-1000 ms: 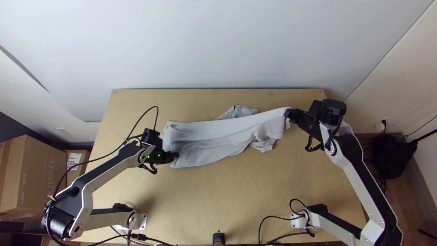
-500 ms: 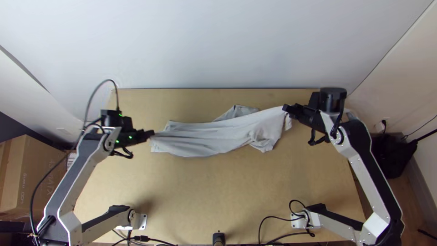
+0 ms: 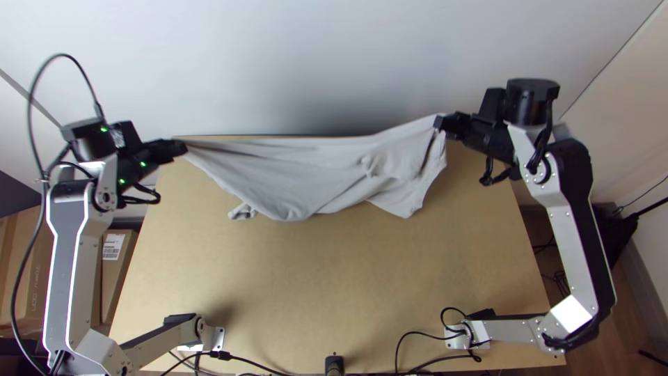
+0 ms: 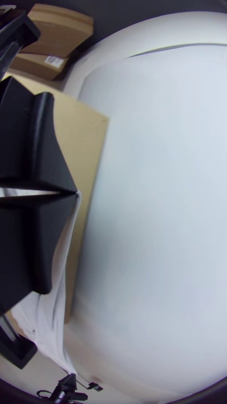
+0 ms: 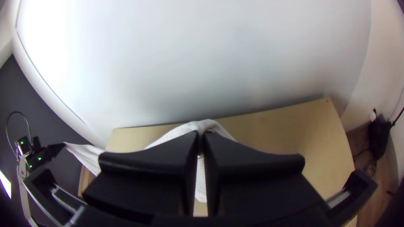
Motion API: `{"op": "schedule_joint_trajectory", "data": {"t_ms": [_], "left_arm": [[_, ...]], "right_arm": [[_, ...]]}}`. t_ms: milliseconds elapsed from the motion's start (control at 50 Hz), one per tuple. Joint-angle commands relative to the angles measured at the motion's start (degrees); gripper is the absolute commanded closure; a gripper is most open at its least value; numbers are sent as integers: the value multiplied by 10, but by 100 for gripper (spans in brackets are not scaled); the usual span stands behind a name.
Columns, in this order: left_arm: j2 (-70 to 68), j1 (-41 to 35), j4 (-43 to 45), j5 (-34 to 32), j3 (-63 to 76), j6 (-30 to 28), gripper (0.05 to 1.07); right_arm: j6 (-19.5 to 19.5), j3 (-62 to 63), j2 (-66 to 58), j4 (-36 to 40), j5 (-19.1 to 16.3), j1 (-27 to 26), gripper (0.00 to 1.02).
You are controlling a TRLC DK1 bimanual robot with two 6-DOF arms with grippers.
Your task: Fold the t-shirt
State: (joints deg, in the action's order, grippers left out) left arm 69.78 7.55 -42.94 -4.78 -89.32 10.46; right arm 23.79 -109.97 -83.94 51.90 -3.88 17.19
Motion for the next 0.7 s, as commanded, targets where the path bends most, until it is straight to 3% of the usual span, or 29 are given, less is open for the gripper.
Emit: {"op": "schedule_joint_trajectory", "data": {"t_ms": [0, 160, 360, 680], "left_arm": [[19, 14, 24, 26, -91, -18, 105], [52, 43, 24, 34, -220, -24, 105], [17, 46, 51, 65, -269, -54, 105], [-153, 52, 68, 73, -240, -53, 105]], "right_arm": [[-31, -84, -36, -10, 8, -5, 100], [-59, -205, -69, -14, 19, 3, 100], [-99, -212, -18, -39, 49, 59, 100], [-95, -192, 146, -83, 74, 108, 100]]}}
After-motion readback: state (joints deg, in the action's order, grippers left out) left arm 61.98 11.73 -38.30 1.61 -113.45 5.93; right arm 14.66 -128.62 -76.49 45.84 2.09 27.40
